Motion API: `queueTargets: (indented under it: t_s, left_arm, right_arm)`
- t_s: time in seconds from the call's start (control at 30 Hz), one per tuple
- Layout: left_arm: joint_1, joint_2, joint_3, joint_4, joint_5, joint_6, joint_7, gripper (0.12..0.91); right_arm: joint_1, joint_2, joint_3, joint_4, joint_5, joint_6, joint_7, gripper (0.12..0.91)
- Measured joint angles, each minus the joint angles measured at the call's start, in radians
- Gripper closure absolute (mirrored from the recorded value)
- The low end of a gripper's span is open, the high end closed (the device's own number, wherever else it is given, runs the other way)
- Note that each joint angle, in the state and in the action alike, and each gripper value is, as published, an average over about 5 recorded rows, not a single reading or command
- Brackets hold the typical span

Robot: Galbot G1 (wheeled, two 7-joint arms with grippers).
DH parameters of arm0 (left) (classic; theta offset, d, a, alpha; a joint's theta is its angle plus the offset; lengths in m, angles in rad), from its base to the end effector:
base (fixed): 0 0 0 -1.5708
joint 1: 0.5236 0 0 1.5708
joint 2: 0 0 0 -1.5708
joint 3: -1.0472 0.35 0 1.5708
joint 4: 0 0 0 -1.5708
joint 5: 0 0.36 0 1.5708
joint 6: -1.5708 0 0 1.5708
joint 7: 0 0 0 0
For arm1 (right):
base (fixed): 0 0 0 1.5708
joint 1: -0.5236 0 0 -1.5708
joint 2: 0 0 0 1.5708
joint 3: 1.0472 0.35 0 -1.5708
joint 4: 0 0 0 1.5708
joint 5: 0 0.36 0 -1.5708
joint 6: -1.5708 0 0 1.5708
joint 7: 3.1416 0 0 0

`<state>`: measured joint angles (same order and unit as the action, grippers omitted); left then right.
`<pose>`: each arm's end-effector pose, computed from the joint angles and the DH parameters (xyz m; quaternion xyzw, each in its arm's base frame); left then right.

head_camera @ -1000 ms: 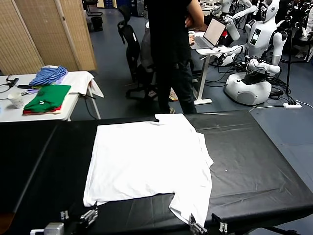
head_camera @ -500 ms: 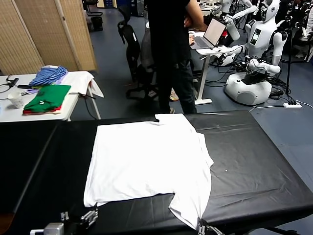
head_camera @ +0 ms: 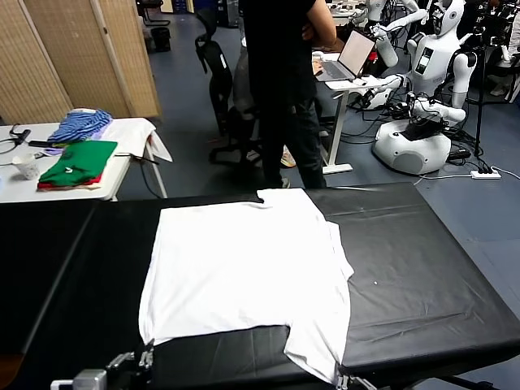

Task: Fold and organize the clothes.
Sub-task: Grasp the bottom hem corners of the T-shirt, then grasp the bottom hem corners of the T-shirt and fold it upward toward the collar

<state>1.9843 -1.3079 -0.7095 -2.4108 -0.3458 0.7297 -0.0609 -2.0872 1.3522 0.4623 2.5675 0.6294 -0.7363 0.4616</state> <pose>0.0854 0.0642 -0.2303 -0.0127 -0.9181 -0.0080 0.3960 0.0564 0.0013 -0.1932 -0.0147 -0.8898 -0.1279 0.4377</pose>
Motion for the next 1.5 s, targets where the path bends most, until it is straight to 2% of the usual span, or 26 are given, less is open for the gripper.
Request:
queueTargets:
  t_s: [0.13,0.3,0.47,0.6,0.9,1.17,1.5]
  left_arm:
    - [0.031,0.021,-0.02,-0.053,0.0,0.012,0.002,0.882]
    - [0.04,0.034,-0.042,-0.113,-0.003,0.011,-0.017,0.882]
    - [0.006,0.035,-0.047,-0.113,-0.041,0.01,-0.049,0.882]
    - [-0.044,0.041,-0.034,-0.097,-0.064,0.009,-0.06,0.882]
    - [-0.174,0.066,-0.007,-0.04,-0.081,0.008,-0.07,0.882]
    - [-0.303,0.087,0.016,0.037,-0.077,0.008,-0.076,0.882]
    - [-0.4,0.107,0.032,0.131,-0.073,0.007,-0.068,0.882]
  right_arm:
    - [0.01,-0.01,0.043,-0.001,0.026,0.0,-0.024,0.884]
    - [0.052,-0.016,0.098,-0.001,0.032,0.011,-0.068,0.884]
    - [0.133,-0.031,0.139,-0.001,0.044,0.094,-0.096,0.884]
    - [0.21,-0.041,0.145,-0.002,0.047,0.151,-0.108,0.884]
    - [0.389,-0.062,0.112,-0.027,0.027,0.194,-0.128,0.884]
    - [0.552,-0.067,0.05,-0.196,-0.02,0.194,-0.131,0.884]
    - [0.69,-0.068,-0.017,-0.373,-0.028,0.189,-0.148,0.884]
